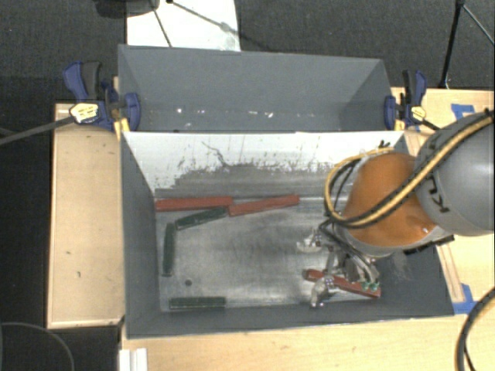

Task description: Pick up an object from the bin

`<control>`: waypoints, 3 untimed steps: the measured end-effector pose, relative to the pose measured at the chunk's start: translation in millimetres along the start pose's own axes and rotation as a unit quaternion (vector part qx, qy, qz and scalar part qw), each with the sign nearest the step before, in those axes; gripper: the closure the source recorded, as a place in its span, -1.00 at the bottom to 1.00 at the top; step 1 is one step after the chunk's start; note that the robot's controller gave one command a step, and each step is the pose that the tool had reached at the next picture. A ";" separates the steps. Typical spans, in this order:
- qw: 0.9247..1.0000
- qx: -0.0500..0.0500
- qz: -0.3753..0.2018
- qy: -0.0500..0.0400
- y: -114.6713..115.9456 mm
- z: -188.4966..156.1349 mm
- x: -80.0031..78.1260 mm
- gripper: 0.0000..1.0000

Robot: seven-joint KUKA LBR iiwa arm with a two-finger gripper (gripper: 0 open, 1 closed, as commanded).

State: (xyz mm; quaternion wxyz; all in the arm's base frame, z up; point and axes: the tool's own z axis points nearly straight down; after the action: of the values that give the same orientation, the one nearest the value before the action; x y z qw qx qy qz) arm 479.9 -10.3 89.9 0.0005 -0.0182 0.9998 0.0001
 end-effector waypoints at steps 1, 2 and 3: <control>0.998 0.000 0.055 -0.003 -55.0 16.4 -1.1 1.00; 0.998 0.000 0.055 -0.003 -55.0 16.4 -1.1 1.00; 0.998 0.000 0.059 -0.003 -57.4 -37.4 -10.9 -1.00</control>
Offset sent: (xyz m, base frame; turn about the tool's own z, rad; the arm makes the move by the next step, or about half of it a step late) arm 0.0000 0.0000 0.0000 0.0000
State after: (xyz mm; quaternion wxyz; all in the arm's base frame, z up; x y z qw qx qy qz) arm 492.8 -67.3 127.3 0.0038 0.0409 0.9992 0.0000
